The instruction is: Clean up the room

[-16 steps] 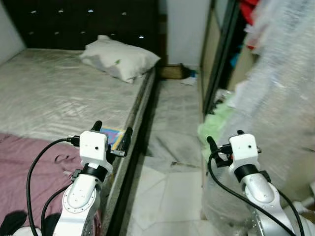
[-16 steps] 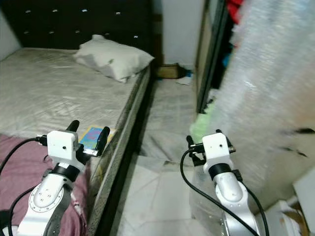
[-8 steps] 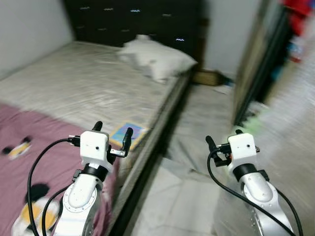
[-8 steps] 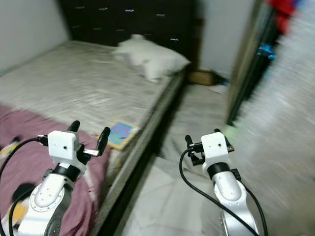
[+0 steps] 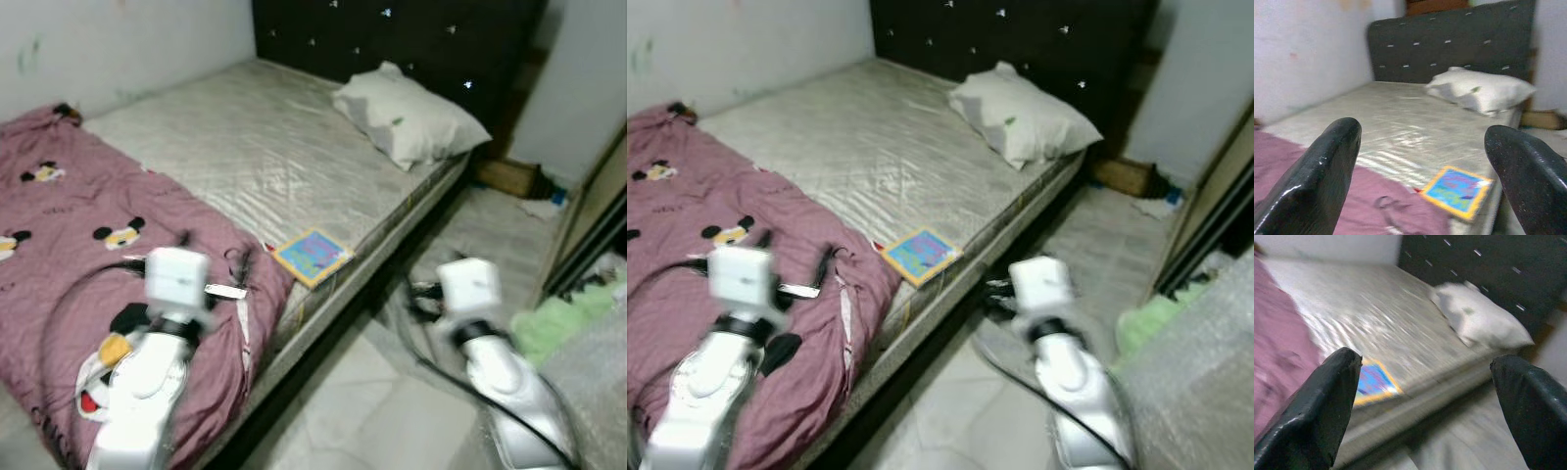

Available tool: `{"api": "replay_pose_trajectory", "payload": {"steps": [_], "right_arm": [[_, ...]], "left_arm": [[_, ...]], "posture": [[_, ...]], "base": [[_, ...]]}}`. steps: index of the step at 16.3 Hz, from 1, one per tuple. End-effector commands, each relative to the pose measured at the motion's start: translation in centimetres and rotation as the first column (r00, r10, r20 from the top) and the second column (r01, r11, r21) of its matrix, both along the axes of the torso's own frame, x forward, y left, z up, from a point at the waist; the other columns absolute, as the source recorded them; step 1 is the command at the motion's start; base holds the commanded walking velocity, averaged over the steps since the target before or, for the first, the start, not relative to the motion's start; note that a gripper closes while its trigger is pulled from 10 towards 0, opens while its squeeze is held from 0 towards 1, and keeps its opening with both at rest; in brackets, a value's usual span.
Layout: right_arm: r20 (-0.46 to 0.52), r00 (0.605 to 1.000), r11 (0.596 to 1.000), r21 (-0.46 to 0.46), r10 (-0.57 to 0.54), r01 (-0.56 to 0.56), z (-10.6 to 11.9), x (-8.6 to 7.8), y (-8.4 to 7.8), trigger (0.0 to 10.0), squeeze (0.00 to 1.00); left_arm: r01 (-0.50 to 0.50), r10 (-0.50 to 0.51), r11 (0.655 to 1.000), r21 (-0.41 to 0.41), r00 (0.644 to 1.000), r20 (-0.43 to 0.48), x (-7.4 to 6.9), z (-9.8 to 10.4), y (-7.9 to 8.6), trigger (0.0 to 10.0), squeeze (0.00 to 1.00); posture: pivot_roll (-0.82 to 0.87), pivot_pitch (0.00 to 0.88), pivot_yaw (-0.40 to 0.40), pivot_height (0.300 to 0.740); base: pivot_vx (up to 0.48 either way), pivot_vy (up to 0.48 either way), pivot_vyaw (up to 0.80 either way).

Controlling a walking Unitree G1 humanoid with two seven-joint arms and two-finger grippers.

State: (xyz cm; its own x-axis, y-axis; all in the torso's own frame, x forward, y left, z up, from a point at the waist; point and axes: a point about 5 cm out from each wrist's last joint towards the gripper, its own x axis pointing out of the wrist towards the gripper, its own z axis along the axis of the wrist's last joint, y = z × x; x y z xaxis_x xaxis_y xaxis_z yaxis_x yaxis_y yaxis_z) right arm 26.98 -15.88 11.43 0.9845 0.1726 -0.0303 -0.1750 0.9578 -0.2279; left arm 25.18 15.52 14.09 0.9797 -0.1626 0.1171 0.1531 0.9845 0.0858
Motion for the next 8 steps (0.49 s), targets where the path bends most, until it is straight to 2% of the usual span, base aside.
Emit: {"api": "replay_pose_trajectory", "payload": {"steps": [1, 8], "right_arm": [[0.001, 1.0, 0.999, -0.014, -0.029, 0.029, 0.0, 0.0, -0.9, 10.0, 0.0], [0.038, 0.999, 0.999, -0.025, -0.035, 0.036, 0.7, 1.1, -1.1, 10.0, 0.0]], "left_arm": [[0.031, -0.031, 0.999, -0.011, 1.0, 0.006, 0.1, 0.1, -0.7, 10.0, 0.0], [0.044, -0.043, 0.999, -0.02, 0.999, 0.007, 0.1, -0.1, -1.2, 10.0, 0.0]], "posture": [[-0.1, 0.013, -0.006, 0.74], [-0.1, 0.0, -0.006, 0.74]], "base": [[0.0, 0.0, 0.8], [0.0, 0.0, 0.8]]}}
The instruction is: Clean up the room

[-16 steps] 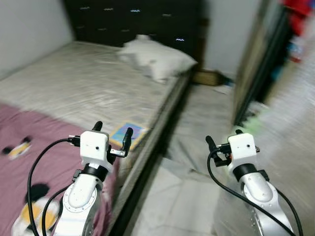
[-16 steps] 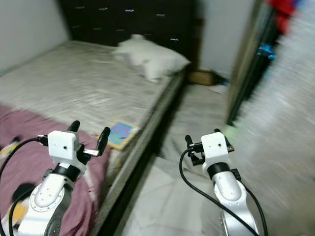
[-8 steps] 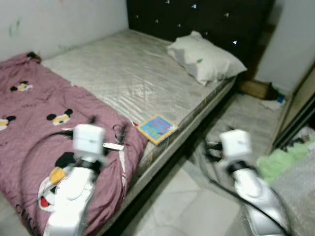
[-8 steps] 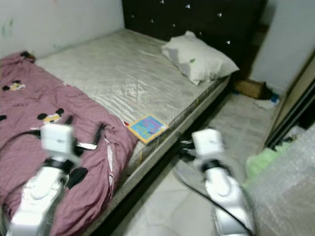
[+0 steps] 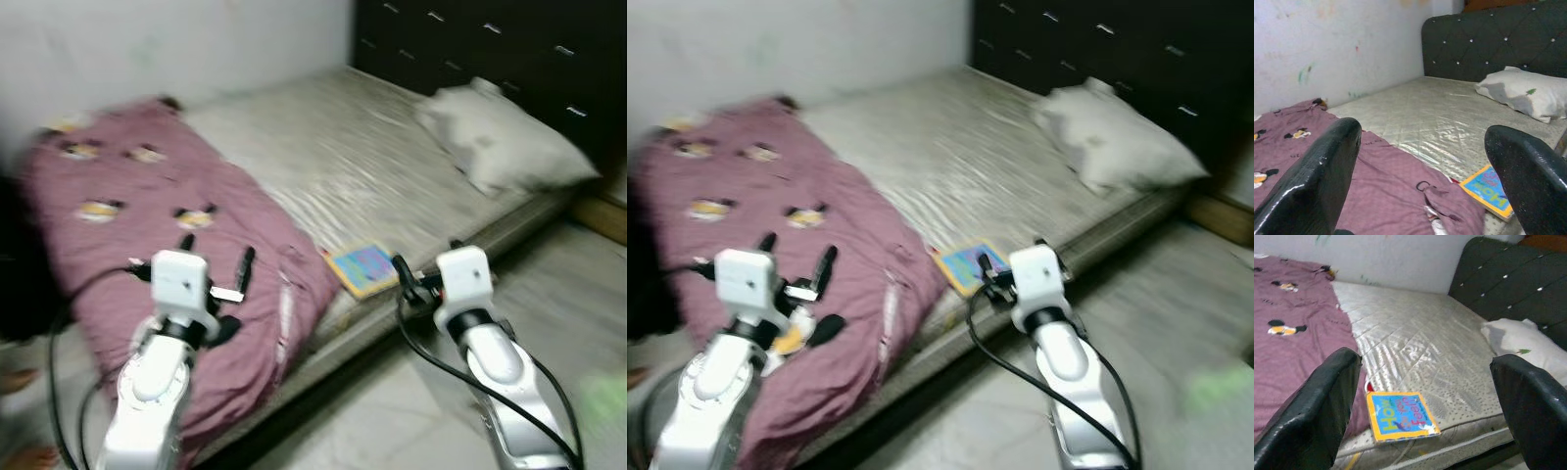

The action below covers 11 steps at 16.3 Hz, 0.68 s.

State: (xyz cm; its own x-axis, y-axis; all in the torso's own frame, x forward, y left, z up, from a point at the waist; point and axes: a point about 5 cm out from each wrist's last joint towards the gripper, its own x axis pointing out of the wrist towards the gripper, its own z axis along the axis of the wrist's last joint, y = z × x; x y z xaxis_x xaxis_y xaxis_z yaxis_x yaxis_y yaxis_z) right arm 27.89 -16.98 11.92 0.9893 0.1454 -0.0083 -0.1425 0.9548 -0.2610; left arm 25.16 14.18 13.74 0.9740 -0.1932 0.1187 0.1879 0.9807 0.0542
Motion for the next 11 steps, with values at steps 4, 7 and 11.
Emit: {"api": "replay_pose_trajectory", "payload": {"steps": [4, 7, 11], "right_arm": [[0.038, 0.999, 1.0, 0.002, -0.004, 0.004, 0.7, 0.7, 0.3, 10.0, 0.0], [0.057, 0.998, 1.0, 0.005, -0.007, 0.007, 1.0, 0.9, 0.5, 10.0, 0.0], [0.087, 0.996, 1.0, 0.018, -0.005, 0.003, 1.3, 1.8, 1.2, 10.0, 0.0]], "left_arm": [[0.008, -0.009, 1.0, 0.01, 1.0, 0.026, 0.6, 0.5, 0.0, 10.0, 0.0], [0.01, -0.01, 1.0, 0.009, 0.999, 0.031, 0.8, 0.6, -0.1, 10.0, 0.0], [0.012, -0.012, 1.0, -0.003, 1.0, 0.017, 1.0, 0.1, -0.4, 10.0, 0.0]], "posture": [[-0.11, 0.0, 0.003, 0.74], [-0.11, 0.0, 0.008, 0.74], [-0.12, 0.0, 0.035, 0.74]], "base": [[0.0, 0.0, 0.8], [0.0, 0.0, 0.8], [0.0, 0.0, 0.8]]}}
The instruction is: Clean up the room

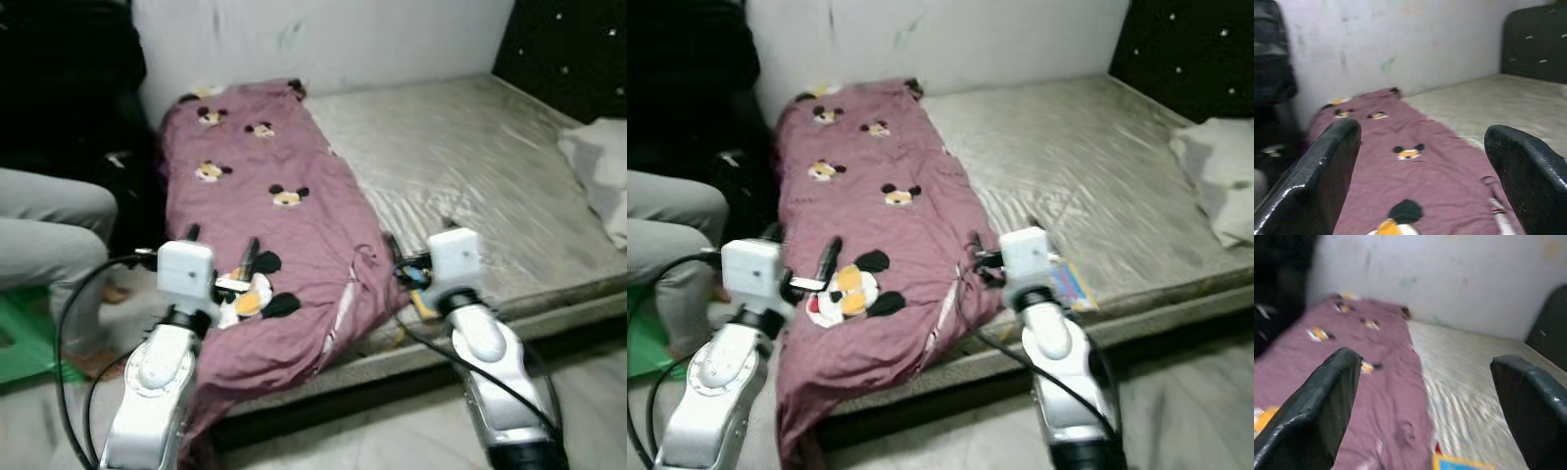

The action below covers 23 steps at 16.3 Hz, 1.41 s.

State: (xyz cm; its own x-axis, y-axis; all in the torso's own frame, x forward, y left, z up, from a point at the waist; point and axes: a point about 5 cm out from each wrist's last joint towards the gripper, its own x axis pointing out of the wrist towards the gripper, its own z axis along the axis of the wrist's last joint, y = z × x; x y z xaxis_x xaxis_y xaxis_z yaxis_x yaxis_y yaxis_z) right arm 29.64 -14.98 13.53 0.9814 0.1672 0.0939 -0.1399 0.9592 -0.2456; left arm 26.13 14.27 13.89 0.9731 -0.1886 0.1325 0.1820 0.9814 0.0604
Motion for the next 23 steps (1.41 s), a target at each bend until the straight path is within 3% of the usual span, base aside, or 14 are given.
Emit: {"api": "replay_pose_trajectory", "payload": {"steps": [1, 5, 11, 23], "right_arm": [[-0.006, 1.0, 1.0, -0.007, -0.031, 0.031, -0.19, 0.24, -0.75, 10.0, 0.0], [0.001, 1.0, 1.0, 0.005, -0.026, 0.026, -0.22, 0.47, -0.39, 10.0, 0.0], [0.019, 0.999, 0.998, 0.053, -0.04, 0.039, -0.17, 0.57, -0.61, 10.0, 0.0], [0.016, 0.999, 0.998, 0.035, -0.044, 0.044, -0.65, 0.49, -0.79, 10.0, 0.0]], "left_arm": [[0.018, -0.018, 1.0, -0.007, 1.0, 0.002, 0.05, -0.07, -0.6, 10.0, 0.0], [0.019, -0.019, 1.0, -0.012, 1.0, 0.01, 0.44, 0.09, -0.71, 10.0, 0.0], [0.083, -0.082, 0.996, -0.031, 0.996, 0.025, 0.57, 0.16, -1.25, 10.0, 0.0], [0.078, -0.077, 0.996, -0.041, 0.997, 0.03, 0.72, 0.11, -1.33, 10.0, 0.0]], "posture": [[-0.12, 0.0, 0.038, 0.74], [-0.12, 0.0, 0.042, 0.74], [-0.13, 0.0, 0.045, 0.74], [-0.13, 0.0, 0.041, 0.74]], "base": [[0.0, 0.0, 0.8], [0.0, 0.0, 0.8], [0.043, 0.0, 0.0], [0.263, 0.0, 0.0]]}}
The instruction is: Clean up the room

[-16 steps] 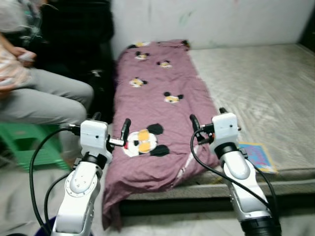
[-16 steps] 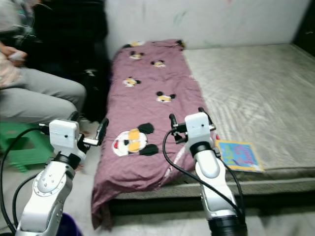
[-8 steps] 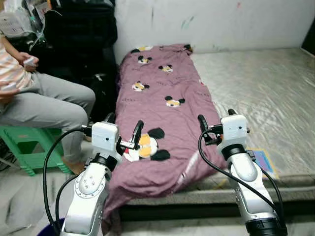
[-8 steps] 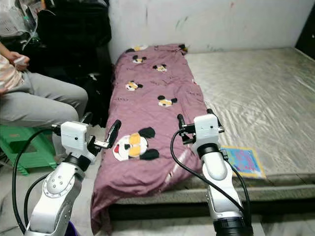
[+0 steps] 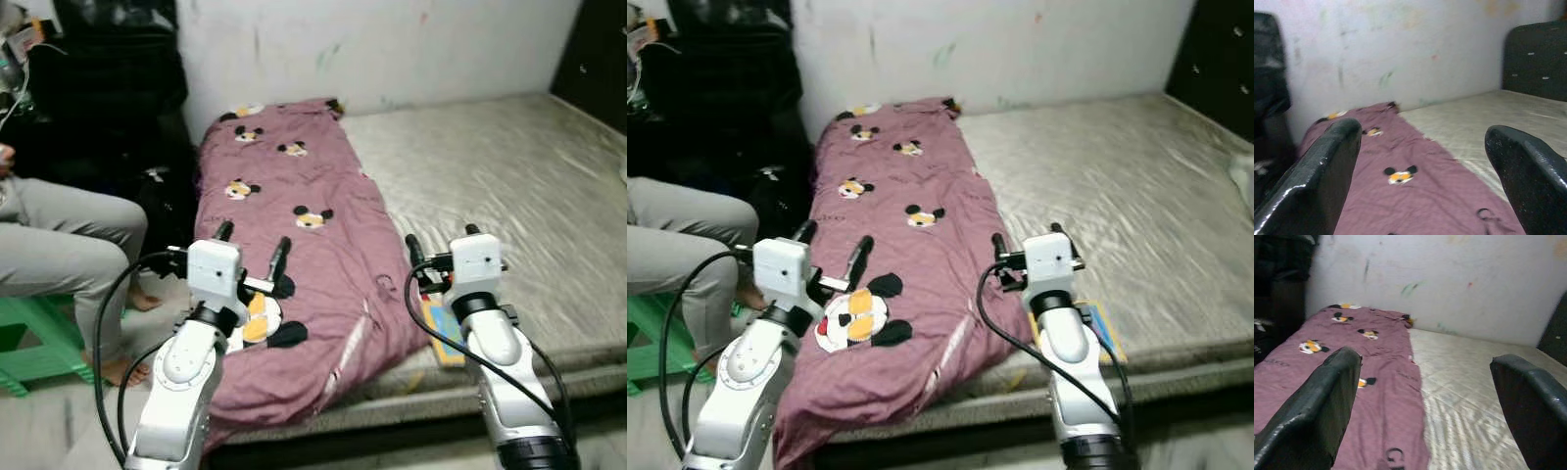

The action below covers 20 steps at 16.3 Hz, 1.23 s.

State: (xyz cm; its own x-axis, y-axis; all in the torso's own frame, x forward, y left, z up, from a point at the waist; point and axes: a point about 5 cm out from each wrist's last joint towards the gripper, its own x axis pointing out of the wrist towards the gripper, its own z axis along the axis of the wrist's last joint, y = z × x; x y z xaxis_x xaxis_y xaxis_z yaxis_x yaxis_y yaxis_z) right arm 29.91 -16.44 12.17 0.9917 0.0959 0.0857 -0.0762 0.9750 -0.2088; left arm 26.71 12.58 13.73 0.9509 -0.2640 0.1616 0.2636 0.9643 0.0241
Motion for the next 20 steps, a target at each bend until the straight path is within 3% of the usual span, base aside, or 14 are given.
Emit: {"api": "replay_pose_trajectory", "payload": {"steps": [1, 4, 10, 16, 20], "right_arm": [[0.029, 0.999, 1.0, -0.004, 0.023, -0.023, 0.7, 0.2, 0.7, 10.0, 0.0], [0.03, 0.999, 1.0, -0.013, 0.027, -0.027, 0.6, 0.2, 0.7, 10.0, 0.0], [0.031, 0.999, 0.999, -0.021, 0.031, -0.03, 0.6, 0.2, 0.8, 10.0, 0.0], [0.027, 0.999, 1.0, -0.013, 0.024, -0.024, 0.5, 0.2, 0.6, 10.0, 0.0], [0.079, 0.997, 0.995, 0.1, -0.003, -0.005, 2.3, 0.0, 0.0, 10.0, 0.0]], "left_arm": [[-0.021, 0.021, 1.0, 0.004, 1.0, 0.01, 0.2, 0.3, 0.4, 10.0, 0.0], [-0.053, 0.053, 0.998, 0.019, 0.999, 0.007, 0.4, 0.3, 0.6, 10.0, 0.0], [-0.035, 0.034, 0.999, 0.035, 0.999, 0.011, 0.4, 0.3, 0.4, 10.0, 0.0], [-0.019, 0.019, 1.0, 0.023, 1.0, 0.01, 0.4, 0.3, 0.2, 10.0, 0.0], [-0.071, 0.071, 0.997, 0.032, 0.997, 0.007, 0.2, 0.3, 1.0, 10.0, 0.0]], "posture": [[-0.13, 0.0, 0.042, 0.74], [-0.13, 0.0, 0.043, 0.74], [-0.13, 0.0, 0.043, 0.74], [-0.13, 0.0, 0.042, 0.74], [-0.08, 0.0, 0.036, 0.74]], "base": [[0.0, 0.0, 0.0], [0.0, 0.0, 0.0], [0.0, 0.0, 0.74], [0.0, 0.0, 0.0], [0.0, 0.0, 0.0]]}}
